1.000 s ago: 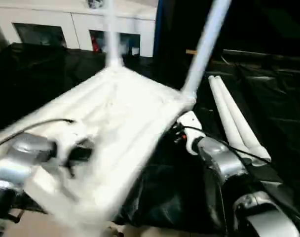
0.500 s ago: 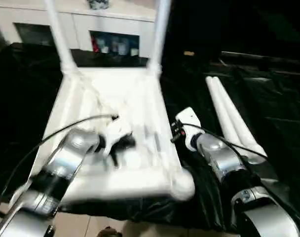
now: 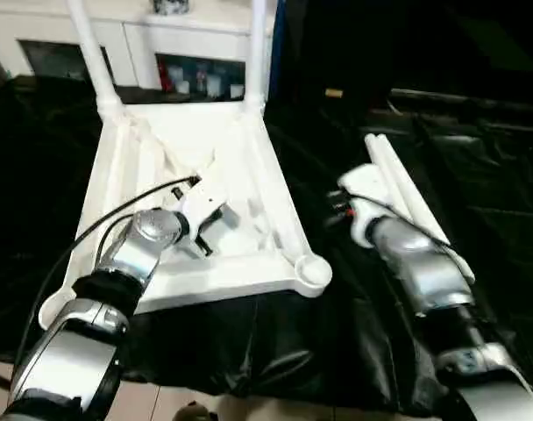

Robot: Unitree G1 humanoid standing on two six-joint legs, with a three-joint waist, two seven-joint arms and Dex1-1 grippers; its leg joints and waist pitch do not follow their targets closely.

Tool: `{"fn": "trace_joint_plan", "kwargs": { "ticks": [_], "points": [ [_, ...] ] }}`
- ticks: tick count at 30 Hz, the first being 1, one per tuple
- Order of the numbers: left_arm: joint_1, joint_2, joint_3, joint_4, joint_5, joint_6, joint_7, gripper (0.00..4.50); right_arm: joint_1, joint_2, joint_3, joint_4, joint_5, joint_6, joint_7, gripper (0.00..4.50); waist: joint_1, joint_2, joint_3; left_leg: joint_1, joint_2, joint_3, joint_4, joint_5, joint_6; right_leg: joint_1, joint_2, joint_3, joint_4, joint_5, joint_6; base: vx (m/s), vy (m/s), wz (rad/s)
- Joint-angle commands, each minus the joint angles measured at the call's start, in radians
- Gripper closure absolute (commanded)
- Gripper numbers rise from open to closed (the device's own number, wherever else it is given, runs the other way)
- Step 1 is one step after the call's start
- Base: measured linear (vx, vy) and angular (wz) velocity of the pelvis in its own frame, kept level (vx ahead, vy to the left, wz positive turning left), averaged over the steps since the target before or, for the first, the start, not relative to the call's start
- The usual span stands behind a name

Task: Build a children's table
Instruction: Rotate table base, then pick table leg

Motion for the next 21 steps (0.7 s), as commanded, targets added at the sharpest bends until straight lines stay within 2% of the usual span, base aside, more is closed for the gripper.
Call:
{"fn": "trace_joint_plan", "kwargs": {
  "ticks": [1, 2, 3, 4, 5, 6, 7, 8, 9, 10, 11, 13, 14, 15, 16, 18, 19, 20, 21],
  "points": [
    [0.014, 0.012, 0.031, -0.1, -0.038, -0.032, -0.034, 4.5, 0.005, -0.019, -0.05, -0.058, 0.006, 0.087, -0.048, 3.98, 0.006, 0.014, -0.077, 0.021, 0.04, -0.017, -0.066, -0.182, -0.018, 0.054, -0.089, 0.054, -0.069, -0.074, -0.186, 0.0, 0.0, 0.0],
    [0.014, 0.012, 0.031, -0.1, -0.038, -0.032, -0.034, 4.5, 0.005, -0.019, -0.05, -0.058, 0.006, 0.087, -0.048, 3.85, 0.004, 0.014, -0.075, 0.02, 0.04, -0.016, -0.067, -0.185, -0.02, 0.054, -0.089, 0.054, -0.07, -0.084, -0.188, 0.0, 0.0, 0.0],
    [0.042, 0.013, 0.058, -0.199, -0.092, -0.027, -0.073, 4.5, 0.005, -0.032, -0.077, -0.084, 0.006, 0.136, -0.069, 3.73, 0.005, 0.013, -0.074, 0.02, 0.042, -0.017, -0.067, -0.185, -0.026, 0.056, -0.092, 0.054, -0.069, -0.096, -0.19, 0.0, 0.0, 0.0],
    [0.055, 0.012, 0.071, -0.248, -0.122, -0.015, -0.093, 4.5, 0.005, -0.039, -0.089, -0.098, 0.006, 0.165, -0.078, 3.67, 0.003, 0.005, -0.073, 0.02, 0.042, -0.014, -0.068, -0.184, -0.027, 0.055, -0.09, 0.054, -0.069, -0.099, -0.191, 0.0, 0.0, 0.0],
    [0.07, 0.011, 0.083, -0.308, -0.159, 0.013, -0.121, 4.29, 0.004, -0.047, -0.102, -0.112, 0.005, 0.203, -0.087, 3.6, 0.006, 0.006, -0.074, 0.021, 0.041, -0.014, -0.066, -0.175, -0.027, 0.055, -0.091, 0.054, -0.066, -0.102, -0.194, 0.0, 0.0, 0.0],
    [0.098, 0.017, 0.079, -0.402, -0.213, 0.069, -0.184, 4.17, 0.002, -0.061, -0.109, -0.123, 0.001, 0.246, -0.092, 3.52, 0.004, 0.0, -0.071, 0.021, 0.04, -0.011, -0.066, -0.172, -0.022, 0.051, -0.088, 0.055, -0.069, -0.111, -0.191, 0.0, 0.0, 0.0],
    [0.15, 0.043, 0.048, -0.549, -0.285, 0.153, -0.288, 4.17, -0.007, -0.083, -0.113, -0.11, -0.008, 0.289, -0.094, 3.52, 0.004, -0.004, -0.071, 0.02, 0.04, -0.009, -0.067, -0.17, -0.022, 0.051, -0.089, 0.055, -0.069, -0.127, -0.186, 0.0, 0.0, 0.0],
    [0.15, 0.043, 0.048, -0.549, -0.285, 0.153, -0.288, 4.09, -0.007, -0.083, -0.113, -0.11, -0.008, 0.289, -0.094, 3.41, 0.007, 0.001, -0.073, 0.022, 0.044, -0.014, -0.066, -0.164, -0.026, 0.054, -0.096, 0.054, -0.061, -0.125, -0.19, 0.0, 0.0, 0.0],
    [0.176, 0.059, 0.029, -0.619, -0.315, 0.193, -0.333, 3.95, -0.012, -0.092, -0.115, -0.106, -0.013, 0.313, -0.096, 3.23, 0.003, 0.001, -0.067, 0.017, 0.039, -0.008, -0.066, -0.171, -0.025, 0.047, -0.087, 0.056, -0.07, -0.148, -0.181, 0.0, 0.0, 0.0],
    [0.193, 0.069, 0.015, -0.666, -0.336, 0.23, -0.357, 3.95, -0.02, -0.1, -0.116, -0.096, -0.017, 0.332, -0.099, 3.23, 0.002, -0.004, -0.069, 0.02, 0.038, -0.007, -0.066, -0.172, -0.028, 0.048, -0.087, 0.055, -0.068, -0.152, -0.177, 0.0, 0.0, 0.0],
    [0.217, 0.084, -0.005, -0.73, -0.365, 0.276, -0.388, 3.86, -0.033, -0.115, -0.118, -0.083, -0.022, 0.372, -0.104, 3.21, 0.001, -0.002, -0.067, 0.017, 0.037, -0.007, -0.067, -0.171, -0.026, 0.047, -0.086, 0.056, -0.07, -0.168, -0.169, 0.0, 0.0, 0.0],
    [0.223, 0.087, -0.011, -0.747, -0.375, 0.292, -0.395, 3.79, -0.038, -0.119, -0.119, -0.08, -0.021, 0.381, -0.105, 3.18, 0.0, -0.001, -0.066, 0.02, 0.036, -0.006, -0.066, -0.179, -0.03, 0.045, -0.084, 0.056, -0.073, -0.193, -0.16, 0.0, 0.0, 0.0],
    [0.226, 0.088, -0.011, -0.752, -0.377, 0.297, -0.397, 3.73, -0.038, -0.12, -0.119, -0.082, -0.02, 0.385, -0.106, 2.99, 0.0, -0.002, -0.064, 0.017, 0.033, -0.005, -0.066, -0.183, -0.031, 0.046, -0.083, 0.058, -0.078, -0.213, -0.148, 0.0, 0.0, 0.0],
    [0.241, 0.093, -0.024, -0.792, -0.394, 0.327, -0.407, 3.54, -0.048, -0.13, -0.121, -0.078, -0.02, 0.417, -0.112, 2.8, -0.001, -0.003, -0.065, 0.02, 0.033, -0.006, -0.066, -0.188, -0.033, 0.046, -0.083, 0.057, -0.08, -0.231, -0.134, 0.0, 0.0, 0.0],
    [0.242, 0.093, -0.025, -0.795, -0.396, 0.329, -0.407, 3.54, -0.049, -0.131, -0.121, -0.077, -0.021, 0.419, -0.112, 2.8, -0.001, -0.004, -0.064, 0.018, 0.033, -0.008, -0.067, -0.187, -0.036, 0.048, -0.083, 0.056, -0.079, -0.237, -0.131, 0.0, 0.0, 0.0],
    [0.251, 0.092, -0.027, -0.827, -0.407, 0.357, -0.407, 3.36, -0.056, -0.14, -0.121, -0.076, -0.021, 0.454, -0.116, 2.67, -0.002, 0.0, -0.063, 0.021, 0.034, -0.009, -0.067, -0.197, -0.043, 0.045, -0.082, 0.056, -0.081, -0.263, -0.119, 0.0, 0.0, 0.0],
    [0.255, 0.093, -0.024, -0.847, -0.411, 0.38, -0.406, 3.36, -0.06, -0.143, -0.12, -0.076, -0.02, 0.471, -0.117, 2.67, -0.003, -0.001, -0.065, 0.02, 0.034, -0.009, -0.067, -0.19, -0.046, 0.046, -0.08, 0.056, -0.078, -0.247, -0.119, 0.0, 0.0, 0.0],
    [0.256, 0.094, -0.024, -0.852, -0.411, 0.386, -0.406, 3.12, -0.061, -0.143, -0.121, -0.075, -0.017, 0.476, -0.117, 2.4, -0.002, -0.002, -0.065, 0.019, 0.033, -0.009, -0.067, -0.186, -0.045, 0.046, -0.08, 0.055, -0.079, -0.241, -0.119, 0.0, 0.0, 0.0],
    [0.257, 0.095, -0.024, -0.861, -0.411, 0.396, -0.406, 3.01, -0.064, -0.143, -0.124, -0.073, -0.012, 0.483, -0.116, 2.35, -0.003, -0.001, -0.065, 0.02, 0.033, -0.009, -0.067, -0.183, -0.047, 0.047, -0.079, 0.056, -0.077, -0.23, -0.12, 0.0, 0.0, 0.0]
  ]
}}
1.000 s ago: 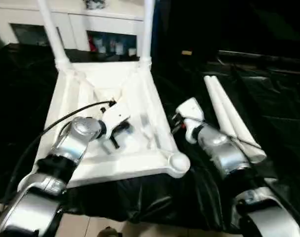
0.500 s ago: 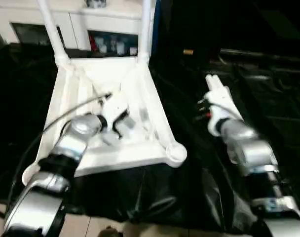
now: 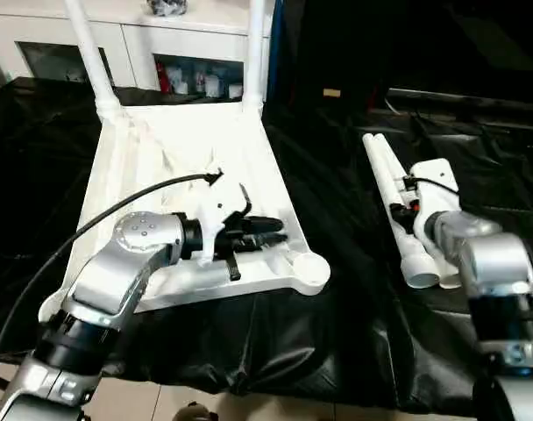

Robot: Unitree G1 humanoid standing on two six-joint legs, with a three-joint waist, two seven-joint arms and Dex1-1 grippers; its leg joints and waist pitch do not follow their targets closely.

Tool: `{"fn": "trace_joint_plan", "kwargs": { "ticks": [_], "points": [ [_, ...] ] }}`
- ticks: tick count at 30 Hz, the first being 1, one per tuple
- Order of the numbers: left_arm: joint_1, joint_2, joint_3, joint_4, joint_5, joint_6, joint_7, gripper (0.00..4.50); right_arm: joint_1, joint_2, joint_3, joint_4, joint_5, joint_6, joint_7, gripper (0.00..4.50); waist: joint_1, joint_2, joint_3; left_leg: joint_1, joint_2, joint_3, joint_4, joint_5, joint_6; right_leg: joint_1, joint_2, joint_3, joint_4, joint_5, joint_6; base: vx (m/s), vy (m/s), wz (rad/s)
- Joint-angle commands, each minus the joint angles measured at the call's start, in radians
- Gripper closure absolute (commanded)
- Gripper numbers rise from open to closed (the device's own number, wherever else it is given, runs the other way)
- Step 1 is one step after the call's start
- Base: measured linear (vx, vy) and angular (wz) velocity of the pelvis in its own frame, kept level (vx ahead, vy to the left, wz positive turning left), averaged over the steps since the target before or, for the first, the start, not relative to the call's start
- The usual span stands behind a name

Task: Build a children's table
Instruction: Pick table leg

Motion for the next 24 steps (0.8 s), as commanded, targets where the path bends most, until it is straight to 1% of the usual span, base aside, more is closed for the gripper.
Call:
{"fn": "trace_joint_plan", "kwargs": {
  "ticks": [1, 2, 4, 7, 10, 11, 12, 13, 14, 16, 19, 20, 21, 22, 23, 24],
  "points": [
    [0.005, 0.006, -0.009, -0.037, -0.011, 0.041, 0.0, 3.01, -0.019, -0.009, -0.024, 0.019, 0.007, 0.031, -0.005, 2.35, 0.002, 0.002, -0.066, 0.017, 0.032, -0.009, -0.066, -0.181, -0.047, 0.046, -0.079, 0.055, -0.081, -0.22, -0.123, 0.0, 0.0, 0.0],
    [0.004, 0.008, -0.011, -0.046, -0.013, 0.054, 0.001, 2.98, -0.025, -0.01, -0.028, 0.032, 0.008, 0.03, -0.009, 2.28, 0.002, 0.003, -0.067, 0.017, 0.032, -0.01, -0.065, -0.177, -0.047, 0.047, -0.079, 0.055, -0.08, -0.212, -0.124, 0.0, 0.0, 0.0],
    [0.003, 0.009, -0.012, -0.052, -0.015, 0.065, 0.002, 2.75, -0.031, -0.011, -0.031, 0.043, 0.007, 0.029, -0.012, 2.02, 0.002, 0.001, -0.069, 0.016, 0.031, -0.009, -0.064, -0.163, -0.048, 0.049, -0.078, 0.054, -0.077, -0.184, -0.132, 0.0, 0.0, 0.0],
    [0.001, 0.011, -0.016, -0.064, -0.023, 0.083, 0.006, 2.52, -0.045, -0.012, -0.043, 0.07, 0.015, 0.028, -0.018, 1.83, 0.002, 0.003, -0.07, 0.015, 0.03, -0.008, -0.063, -0.149, -0.048, 0.051, -0.076, 0.054, -0.074, -0.145, -0.142, 0.0, 0.0, 0.0],
    [-0.003, 0.012, -0.019, -0.075, -0.02, 0.099, 0.009, 2.15, -0.066, -0.018, -0.056, 0.114, 0.029, 0.031, -0.012, 1.48, 0.002, 0.002, -0.071, 0.015, 0.029, -0.008, -0.062, -0.146, -0.047, 0.053, -0.075, 0.053, -0.072, -0.135, -0.145, 0.0, 0.0, 0.0],
    [-0.006, 0.012, -0.022, -0.066, 0.005, 0.081, 0.024, 2.09, -0.078, -0.021, -0.058, 0.144, 0.036, 0.04, -0.002, 1.43, 0.002, 0.001, -0.071, 0.015, 0.029, -0.008, -0.061, -0.148, -0.047, 0.053, -0.075, 0.053, -0.072, -0.138, -0.146, 0.0, 0.0, 0.0],
    [-0.007, 0.012, -0.023, -0.065, 0.009, 0.079, 0.026, 2.09, -0.079, -0.021, -0.058, 0.149, 0.038, 0.041, 0.0, 1.43, 0.001, 0.003, -0.071, 0.015, 0.029, -0.008, -0.061, -0.155, -0.047, 0.053, -0.075, 0.053, -0.074, -0.146, -0.146, 0.0, 0.0, 0.0],
    [-0.008, 0.012, -0.024, -0.061, 0.023, 0.07, 0.035, 1.87, -0.086, -0.023, -0.059, 0.166, 0.042, 0.047, 0.005, 1.31, 0.001, 0.002, -0.071, 0.015, 0.03, -0.008, -0.061, -0.158, -0.045, 0.054, -0.075, 0.053, -0.075, -0.151, -0.142, 0.0, 0.0, 0.0],
    [-0.008, 0.012, -0.024, -0.06, 0.026, 0.069, 0.037, 1.87, -0.088, -0.024, -0.058, 0.172, 0.044, 0.049, 0.009, 1.24, 0.003, 0.002, -0.071, 0.015, 0.03, -0.008, -0.06, -0.154, -0.045, 0.054, -0.076, 0.054, -0.075, -0.148, -0.141, 0.0, 0.0, 0.0],
    [-0.01, 0.016, -0.028, -0.056, 0.038, 0.066, 0.043, 1.62, -0.108, -0.033, -0.049, 0.234, 0.055, 0.072, 0.045, 1.2, 0.002, 0.001, -0.073, 0.015, 0.029, -0.008, -0.06, -0.147, -0.042, 0.055, -0.075, 0.053, -0.073, -0.135, -0.147, 0.0, 0.0, 0.0],
    [-0.007, 0.02, -0.032, -0.064, 0.035, 0.071, 0.043, 1.62, -0.116, -0.038, -0.043, 0.273, 0.058, 0.082, 0.059, 1.2, 0.004, 0.001, -0.073, 0.012, 0.029, -0.008, -0.058, -0.13, -0.04, 0.057, -0.076, 0.053, -0.07, -0.116, -0.157, 0.0, 0.0, 0.0],
    [-0.007, 0.02, -0.032, -0.064, 0.035, 0.071, 0.043, 1.62, -0.116, -0.038, -0.043, 0.273, 0.058, 0.082, 0.059, 1.2, 0.004, -0.003, -0.074, 0.012, 0.029, -0.008, -0.058, -0.127, -0.039, 0.057, -0.076, 0.052, -0.069, -0.111, -0.161, 0.0, 0.0, 0.0],
    [-0.001, 0.023, -0.036, -0.071, 0.035, 0.074, 0.043, 1.62, -0.123, -0.045, -0.03, 0.308, 0.06, 0.1, 0.08, 1.2, 0.004, -0.004, -0.074, 0.013, 0.029, -0.007, -0.057, -0.126, -0.037, 0.057, -0.076, 0.052, -0.069, -0.115, -0.163, 0.0, 0.0, 0.0],
    [-0.001, 0.023, -0.036, -0.071, 0.035, 0.074, 0.043, 1.62, -0.123, -0.045, -0.03, 0.308, 0.06, 0.1, 0.08, 1.2, 0.004, -0.004, -0.074, 0.013, 0.029, -0.007, -0.057, -0.127, -0.036, 0.057, -0.076, 0.051, -0.069, -0.117, -0.164, 0.0, 0.0, 0.0],
    [0.001, 0.023, -0.037, -0.072, 0.036, 0.074, 0.044, 1.62, -0.126, -0.048, -0.025, 0.325, 0.061, 0.102, 0.088, 1.2, 0.003, -0.01, -0.073, 0.012, 0.03, -0.006, -0.057, -0.126, -0.032, 0.057, -0.077, 0.052, -0.071, -0.123, -0.163, 0.0, 0.0, 0.0],
    [0.003, 0.024, -0.037, -0.075, 0.036, 0.074, 0.044, 1.59, -0.129, -0.05, -0.019, 0.342, 0.061, 0.104, 0.094, 1.37, 0.005, -0.008, -0.074, 0.013, 0.029, -0.006, -0.056, -0.125, -0.032, 0.057, -0.077, 0.052, -0.069, -0.126, -0.164, 0.0, 0.0, 0.0]
  ]
}}
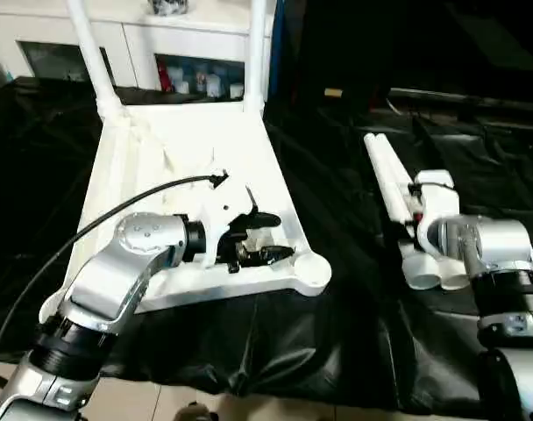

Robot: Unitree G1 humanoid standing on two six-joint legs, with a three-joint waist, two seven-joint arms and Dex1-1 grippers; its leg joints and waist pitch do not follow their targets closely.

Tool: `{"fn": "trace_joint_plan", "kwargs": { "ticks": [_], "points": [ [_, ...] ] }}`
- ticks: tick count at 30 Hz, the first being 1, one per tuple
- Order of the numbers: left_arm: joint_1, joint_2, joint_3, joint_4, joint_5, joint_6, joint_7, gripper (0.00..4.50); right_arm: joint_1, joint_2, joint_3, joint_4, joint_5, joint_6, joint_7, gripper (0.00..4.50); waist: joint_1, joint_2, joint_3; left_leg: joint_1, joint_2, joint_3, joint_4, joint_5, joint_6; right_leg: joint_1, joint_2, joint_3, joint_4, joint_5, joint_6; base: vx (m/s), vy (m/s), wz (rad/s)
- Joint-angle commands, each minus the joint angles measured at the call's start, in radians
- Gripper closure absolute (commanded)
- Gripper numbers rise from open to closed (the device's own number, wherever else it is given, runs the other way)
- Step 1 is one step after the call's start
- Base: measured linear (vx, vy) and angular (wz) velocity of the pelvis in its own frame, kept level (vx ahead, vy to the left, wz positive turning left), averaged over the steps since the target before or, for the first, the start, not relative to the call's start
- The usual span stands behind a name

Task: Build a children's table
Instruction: Pick table leg

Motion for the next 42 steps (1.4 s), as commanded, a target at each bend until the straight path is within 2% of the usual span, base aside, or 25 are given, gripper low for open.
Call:
{"fn": "trace_joint_plan", "kwargs": {
  "ticks": [1, 3, 6, 7, 10, 11, 12, 14, 19, 20, 21, 24, 25, 27, 28, 29, 30, 31, 32, 33, 34, 37, 38, 39, 42],
  "points": [
    [0.003, 0.007, -0.011, -0.025, 0.012, 0.003, 0.005, 1.58, -0.014, -0.014, 0.008, 0.016, 0.007, 0.015, 0.01, 1.48, 0.004, -0.006, -0.073, 0.013, 0.03, -0.006, -0.058, -0.126, -0.031, 0.056, -0.078, 0.052, -0.071, -0.135, -0.162, 0.0, 0.0, 0.0],
    [0.009, 0.009, -0.004, -0.031, 0.01, 0.003, 0.004, 1.58, -0.027, -0.018, 0.018, 0.06, 0.013, 0.016, 0.035, 1.75, 0.003, -0.013, -0.073, 0.012, 0.031, -0.005, -0.058, -0.119, -0.028, 0.057, -0.079, 0.051, -0.07, -0.133, -0.161, 0.0, 0.0, 0.0],
    [0.01, 0.011, 0.0, -0.034, 0.009, 0.004, 0.003, 1.58, -0.036, -0.019, 0.02, 0.083, 0.013, 0.011, 0.044, 1.93, 0.004, -0.011, -0.073, 0.012, 0.031, -0.005, -0.057, -0.119, -0.027, 0.056, -0.08, 0.051, -0.071, -0.142, -0.162, 0.0, 0.0, 0.0],
    [0.01, 0.013, 0.002, -0.035, 0.008, 0.004, 0.001, 1.58, -0.043, -0.022, 0.024, 0.108, 0.011, 0.003, 0.054, 2.02, 0.003, -0.018, -0.073, 0.012, 0.031, -0.004, -0.057, -0.115, -0.025, 0.056, -0.078, 0.051, -0.071, -0.141, -0.161, 0.0, 0.0, 0.0],
    [0.011, 0.016, 0.003, -0.036, 0.004, 0.007, -0.002, 1.58, -0.051, -0.025, 0.031, 0.141, 0.008, -0.009, 0.07, 2.24, 0.003, -0.013, -0.072, 0.013, 0.031, -0.005, -0.057, -0.125, -0.027, 0.053, -0.078, 0.05, -0.072, -0.16, -0.161, 0.0, 0.0, 0.0],
    [0.011, 0.017, 0.003, -0.036, 0.003, 0.008, -0.002, 1.58, -0.053, -0.026, 0.033, 0.152, 0.007, -0.014, 0.075, 2.24, 0.004, -0.017, -0.073, 0.014, 0.032, -0.005, -0.057, -0.127, -0.028, 0.054, -0.08, 0.05, -0.071, -0.164, -0.16, 0.0, 0.0, 0.0],
    [0.011, 0.019, 0.003, -0.036, 0.0, 0.009, -0.004, 1.58, -0.06, -0.028, 0.038, 0.19, 0.003, -0.03, 0.085, 2.45, 0.004, -0.017, -0.073, 0.014, 0.032, -0.005, -0.057, -0.126, -0.027, 0.053, -0.08, 0.05, -0.07, -0.163, -0.16, 0.0, 0.0, 0.0],
    [0.01, 0.021, 0.002, -0.035, -0.002, 0.01, -0.004, 1.58, -0.066, -0.03, 0.041, 0.226, -0.002, -0.05, 0.09, 2.54, 0.003, -0.018, -0.072, 0.013, 0.032, -0.004, -0.057, -0.134, -0.031, 0.052, -0.081, 0.05, -0.073, -0.168, -0.162, 0.0, 0.0, 0.0],
    [0.0, -0.002, 0.03, -0.018, -0.005, 0.005, 0.034, 1.58, -0.086, -0.028, -0.008, 0.253, 0.025, -0.103, 0.062, 2.6, 0.003, -0.02, -0.072, 0.016, 0.033, -0.006, -0.058, -0.162, -0.047, 0.051, -0.079, 0.049, -0.073, -0.179, -0.159, 0.0, 0.0, 0.0],
    [-0.01, -0.016, 0.04, -0.003, 0.0, -0.002, 0.057, 1.58, -0.091, -0.024, -0.025, 0.245, 0.041, -0.113, 0.067, 2.6, 0.003, -0.015, -0.072, 0.015, 0.033, -0.007, -0.058, -0.169, -0.048, 0.052, -0.08, 0.05, -0.073, -0.179, -0.159, 0.0, 0.0, 0.0],
    [-0.016, -0.026, 0.046, 0.008, 0.004, -0.005, 0.074, 1.58, -0.09, -0.02, -0.036, 0.235, 0.051, -0.124, 0.072, 2.61, 0.005, -0.015, -0.074, 0.017, 0.032, -0.006, -0.057, -0.174, -0.047, 0.052, -0.079, 0.05, -0.075, -0.175, -0.157, 0.0, 0.0, 0.0],
    [-0.079, -0.12, 0.093, 0.097, 0.021, -0.003, 0.215, 1.58, -0.073, 0.015, -0.103, 0.136, 0.143, -0.135, 0.132, 2.61, 0.008, -0.007, -0.076, 0.015, 0.032, -0.009, -0.056, -0.174, -0.039, 0.056, -0.079, 0.049, -0.073, -0.157, -0.157, 0.0, 0.0, 0.0],
    [-0.082, -0.126, 0.096, 0.1, 0.02, 0.0, 0.223, 1.58, -0.072, 0.017, -0.105, 0.131, 0.147, -0.134, 0.134, 2.61, 0.008, -0.012, -0.077, 0.014, 0.032, -0.009, -0.056, -0.165, -0.033, 0.057, -0.078, 0.048, -0.073, -0.138, -0.159, 0.0, 0.0, 0.0],
    [-0.119, -0.189, 0.126, 0.141, 0.01, 0.03, 0.3, 1.58, -0.058, 0.038, -0.133, 0.078, 0.19, -0.124, 0.151, 2.61, 0.008, -0.008, -0.079, 0.011, 0.032, -0.01, -0.055, -0.149, -0.028, 0.06, -0.078, 0.048, -0.071, -0.1, -0.17, 0.0, 0.0, 0.0],
    [-0.13, -0.21, 0.137, 0.152, 0.003, 0.04, 0.322, 1.58, -0.053, 0.045, -0.142, 0.061, 0.203, -0.12, 0.154, 2.61, 0.011, -0.009, -0.081, 0.012, 0.032, -0.01, -0.053, -0.134, -0.023, 0.061, -0.079, 0.048, -0.067, -0.078, -0.178, 0.0, 0.0, 0.0],
    [-0.154, -0.259, 0.168, 0.176, -0.024, 0.064, 0.368, 1.58, -0.036, 0.063, -0.151, 0.011, 0.229, -0.12, 0.169, 2.61, 0.014, -0.003, -0.083, 0.012, 0.033, -0.013, -0.053, -0.126, -0.022, 0.061, -0.08, 0.046, -0.064, -0.067, -0.183, 0.0, 0.0, 0.0],
    [-0.171, -0.293, 0.19, 0.193, -0.042, 0.081, 0.399, 1.58, -0.021, 0.076, -0.155, -0.028, 0.247, -0.123, 0.182, 2.61, 0.016, -0.005, -0.081, 0.009, 0.03, -0.01, -0.05, -0.123, -0.015, 0.063, -0.078, 0.047, -0.068, -0.041, -0.189, 0.0, 0.0, 0.0],
    [-0.211, -0.367, 0.235, 0.238, -0.087, 0.124, 0.457, 1.58, 0.029, 0.115, -0.157, -0.146, 0.303, -0.158, 0.239, 2.61, 0.019, -0.005, -0.084, 0.01, 0.031, -0.009, -0.049, -0.114, -0.003, 0.063, -0.079, 0.047, -0.066, -0.024, -0.196, 0.0, 0.0, 0.0],
    [-0.214, -0.372, 0.238, 0.242, -0.091, 0.127, 0.461, 1.58, 0.034, 0.118, -0.156, -0.157, 0.309, -0.161, 0.245, 2.61, 0.023, -0.007, -0.083, 0.01, 0.03, -0.008, -0.048, -0.115, 0.004, 0.063, -0.079, 0.048, -0.068, -0.018, -0.196, 0.0, 0.0, 0.0],
    [-0.236, -0.408, 0.259, 0.266, -0.123, 0.144, 0.475, 1.58, 0.075, 0.141, -0.148, -0.236, 0.352, -0.199, 0.296, 2.61, 0.028, -0.005, -0.085, 0.009, 0.033, -0.013, -0.049, -0.116, 0.014, 0.065, -0.084, 0.046, -0.066, -0.018, -0.202, 0.0, 0.0, 0.0],
    [-0.252, -0.431, 0.277, 0.281, -0.149, 0.156, 0.481, 1.58, 0.104, 0.155, -0.138, -0.29, 0.378, -0.22, 0.332, 2.61, 0.029, -0.008, -0.085, 0.007, 0.032, -0.011, -0.049, -0.111, 0.02, 0.066, -0.083, 0.046, -0.067, -0.016, -0.2, 0.0, 0.0, 0.0],
    [-0.282, -0.467, 0.307, 0.314, -0.185, 0.176, 0.498, 1.58, 0.151, 0.164, -0.111, -0.366, 0.411, -0.226, 0.391, 2.61, 0.04, -0.009, -0.084, 0.012, 0.034, -0.011, -0.048, -0.113, 0.035, 0.061, -0.081, 0.045, -0.07, -0.028, -0.205, 0.0, 0.0, 0.0],
    [-0.295, -0.482, 0.32, 0.328, -0.193, 0.182, 0.508, 1.58, 0.169, 0.167, -0.101, -0.397, 0.425, -0.222, 0.412, 2.61, 0.039, -0.009, -0.082, 0.009, 0.036, -0.014, -0.051, -0.118, 0.035, 0.063, -0.083, 0.044, -0.071, -0.045, -0.203, 0.0, 0.0, 0.0],
    [-0.306, -0.494, 0.331, 0.339, -0.2, 0.189, 0.517, 1.58, 0.185, 0.169, -0.09, -0.427, 0.439, -0.219, 0.431, 2.61, 0.044, -0.009, -0.079, 0.012, 0.034, -0.012, -0.05, -0.134, 0.034, 0.06, -0.083, 0.046, -0.078, -0.078, -0.189, 0.0, 0.0, 0.0],
    [-0.329, -0.523, 0.356, 0.365, -0.203, 0.201, 0.546, 1.58, 0.216, 0.182, -0.073, -0.497, 0.471, -0.197, 0.454, 2.62, 0.045, -0.009, -0.076, 0.01, 0.034, -0.014, -0.054, -0.159, 0.023, 0.06, -0.085, 0.045, -0.088, -0.165, -0.158, 0.0, 0.0, 0.0]
  ]
}}
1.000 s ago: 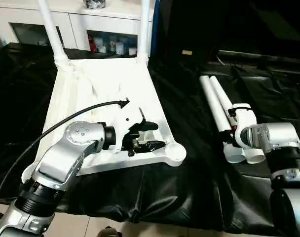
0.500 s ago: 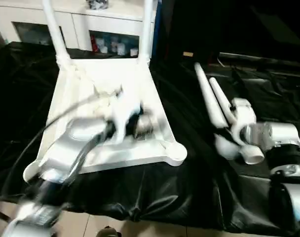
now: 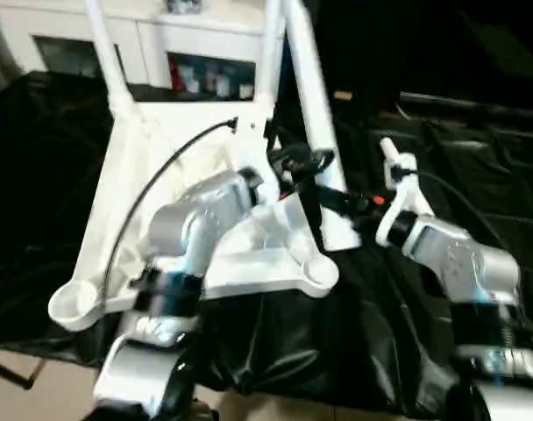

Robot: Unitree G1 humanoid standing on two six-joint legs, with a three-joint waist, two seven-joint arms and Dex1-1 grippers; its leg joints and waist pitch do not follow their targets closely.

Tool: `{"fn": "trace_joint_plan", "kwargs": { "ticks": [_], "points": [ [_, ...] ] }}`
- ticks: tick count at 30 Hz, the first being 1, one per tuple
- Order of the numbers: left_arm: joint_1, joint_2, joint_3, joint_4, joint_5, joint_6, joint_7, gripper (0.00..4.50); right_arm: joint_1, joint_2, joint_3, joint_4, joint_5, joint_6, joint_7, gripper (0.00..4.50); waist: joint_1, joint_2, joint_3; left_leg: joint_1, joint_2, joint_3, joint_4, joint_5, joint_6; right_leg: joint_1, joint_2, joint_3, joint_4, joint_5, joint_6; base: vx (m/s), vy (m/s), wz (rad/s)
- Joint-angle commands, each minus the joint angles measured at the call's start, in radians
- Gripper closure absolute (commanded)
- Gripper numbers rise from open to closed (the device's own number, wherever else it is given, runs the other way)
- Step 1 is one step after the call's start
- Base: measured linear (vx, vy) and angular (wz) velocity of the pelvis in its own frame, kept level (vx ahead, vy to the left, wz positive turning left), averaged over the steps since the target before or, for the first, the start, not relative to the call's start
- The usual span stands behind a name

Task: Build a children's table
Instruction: Pick table leg

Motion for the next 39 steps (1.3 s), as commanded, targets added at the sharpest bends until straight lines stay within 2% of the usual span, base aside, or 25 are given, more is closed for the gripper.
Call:
{"fn": "trace_joint_plan", "kwargs": {
  "ticks": [1, 5, 9, 10, 11, 13, 15, 18, 22, 24, 26, 28, 31, 32, 36, 38, 39],
  "points": [
    [-0.026, -0.025, 0.002, 0.019, -0.007, 0.021, 0.024, 1.58, 0.0, 0.005, 0.014, -0.057, 0.033, 0.012, 0.02, 2.62, 0.004, 0.003, -0.072, 0.014, 0.035, -0.013, -0.061, -0.16, 0.018, 0.058, -0.085, 0.047, -0.089, -0.186, -0.146, 0.0, 0.0, 0.0],
    [-0.034, -0.045, 0.026, 0.004, -0.051, 0.036, 0.036, 1.58, 0.022, 0.005, 0.04, -0.089, 0.036, 0.004, 0.026, 2.62, 0.009, 0.003, -0.073, 0.014, 0.036, -0.016, -0.062, -0.162, 0.008, 0.055, -0.087, 0.047, -0.09, -0.197, -0.14, 0.0, 0.0, 0.0],
    [-0.044, -0.049, 0.045, 0.007, -0.056, 0.039, 0.063, 1.98, 0.032, 0.004, 0.066, -0.111, 0.028, -0.006, 0.015, 2.62, 0.011, 0.004, -0.073, 0.013, 0.036, -0.016, -0.062, -0.155, 0.004, 0.054, -0.086, 0.047, -0.087, -0.176, -0.134, 0.0, 0.0, 0.0],
    [-0.046, -0.051, 0.049, 0.01, -0.052, 0.035, 0.072, 2.08, 0.031, 0.005, 0.071, -0.112, 0.022, -0.01, 0.01, 2.62, 0.011, -0.004, -0.073, 0.013, 0.036, -0.015, -0.062, -0.154, 0.005, 0.055, -0.086, 0.047, -0.089, -0.177, -0.134, 0.0, 0.0, 0.0],
    [-0.049, -0.053, 0.057, 0.016, -0.046, 0.03, 0.086, 2.08, 0.031, 0.007, 0.076, -0.115, 0.012, -0.017, 0.002, 2.62, 0.013, 0.0, -0.073, 0.012, 0.036, -0.016, -0.063, -0.15, 0.005, 0.055, -0.087, 0.047, -0.087, -0.177, -0.134, 0.0, 0.0, 0.0],
    [-0.059, -0.059, 0.077, 0.03, -0.036, 0.024, 0.124, 2.31, 0.023, 0.025, 0.086, -0.118, -0.01, -0.045, -0.038, 2.62, 0.014, 0.001, -0.074, 0.012, 0.036, -0.015, -0.062, -0.142, 0.004, 0.053, -0.087, 0.048, -0.087, -0.169, -0.129, 0.0, 0.0, 0.0],
    [-0.063, -0.061, 0.084, 0.034, -0.035, 0.022, 0.138, 2.36, 0.02, 0.033, 0.087, -0.118, -0.016, -0.055, -0.053, 2.62, 0.012, -0.001, -0.075, 0.01, 0.036, -0.016, -0.062, -0.134, 0.004, 0.054, -0.087, 0.047, -0.085, -0.155, -0.131, 0.0, 0.0, 0.0],
    [-0.088, -0.074, 0.117, 0.07, -0.017, -0.009, 0.238, 2.49, -0.009, 0.086, 0.135, -0.114, -0.09, -0.09, -0.17, 2.62, 0.011, 0.002, -0.076, 0.009, 0.035, -0.017, -0.062, -0.122, 0.0, 0.053, -0.085, 0.047, -0.082, -0.126, -0.132, 0.0, 0.0, 0.0],
    [-0.094, -0.084, 0.128, 0.076, -0.01, -0.027, 0.276, 2.55, -0.013, 0.12, 0.169, -0.145, -0.102, -0.093, -0.212, 2.62, 0.009, 0.004, -0.075, 0.011, 0.036, -0.017, -0.064, -0.131, -0.005, 0.053, -0.085, 0.048, -0.082, -0.122, -0.13, 0.0, 0.0, 0.0],
    [-0.092, -0.08, 0.116, 0.074, 0.005, -0.036, 0.275, 2.57, -0.016, 0.132, 0.177, -0.158, -0.103, -0.091, -0.223, 2.62, 0.01, 0.006, -0.076, 0.012, 0.038, -0.017, -0.064, -0.125, -0.005, 0.052, -0.085, 0.048, -0.079, -0.09, -0.13, 0.0, 0.0, 0.0],
    [-0.09, -0.071, 0.097, 0.067, 0.017, -0.045, 0.252, 2.59, -0.02, 0.134, 0.19, -0.163, -0.117, -0.096, -0.232, 2.62, 0.01, 0.005, -0.076, 0.012, 0.038, -0.017, -0.064, -0.12, -0.006, 0.053, -0.084, 0.048, -0.077, -0.07, -0.13, 0.0, 0.0, 0.0],
    [-0.086, -0.046, 0.059, 0.059, 0.025, -0.059, 0.193, 2.59, -0.02, 0.127, 0.189, -0.158, -0.097, -0.091, -0.204, 2.06, 0.011, 0.005, -0.076, 0.011, 0.036, -0.017, -0.065, -0.122, -0.006, 0.054, -0.086, 0.049, -0.078, -0.071, -0.127, 0.0, 0.0, 0.0],
    [-0.071, 0.003, -0.009, 0.035, 0.023, -0.075, 0.061, 2.6, -0.014, 0.093, 0.183, -0.149, -0.07, -0.074, -0.159, 1.89, 0.011, 0.007, -0.075, 0.011, 0.037, -0.018, -0.067, -0.127, -0.01, 0.055, -0.086, 0.049, -0.078, -0.079, -0.113, 0.0, 0.0, 0.0],
    [-0.062, 0.021, -0.027, 0.021, 0.012, -0.073, 0.01, 2.6, -0.01, 0.074, 0.185, -0.148, -0.062, -0.066, -0.134, 1.71, 0.012, 0.007, -0.076, 0.012, 0.037, -0.018, -0.067, -0.123, -0.008, 0.058, -0.087, 0.049, -0.077, -0.074, -0.113, 0.0, 0.0, 0.0],
    [-0.026, 0.104, -0.083, -0.036, -0.055, -0.056, -0.233, 2.6, 0.017, -0.035, 0.204, -0.149, -0.005, -0.014, 0.031, 1.46, 0.011, 0.009, -0.075, 0.012, 0.039, -0.015, -0.065, -0.126, -0.006, 0.056, -0.087, 0.049, -0.073, -0.053, -0.141, 0.0, 0.0, 0.0],
    [-0.022, 0.12, -0.083, -0.041, -0.082, -0.047, -0.289, 2.6, 0.025, -0.065, 0.212, -0.151, 0.012, -0.003, 0.08, 1.46, 0.013, 0.008, -0.074, 0.014, 0.038, -0.012, -0.063, -0.135, -0.003, 0.055, -0.087, 0.05, -0.075, -0.061, -0.152, 0.0, 0.0, 0.0],
    [-0.02, 0.13, -0.081, -0.048, -0.104, -0.036, -0.323, 2.6, 0.029, -0.08, 0.217, -0.152, 0.019, 0.0, 0.104, 1.46, 0.015, 0.008, -0.075, 0.012, 0.039, -0.013, -0.064, -0.134, -0.005, 0.058, -0.088, 0.049, -0.072, -0.062, -0.158, 0.0, 0.0, 0.0]
  ]
}}
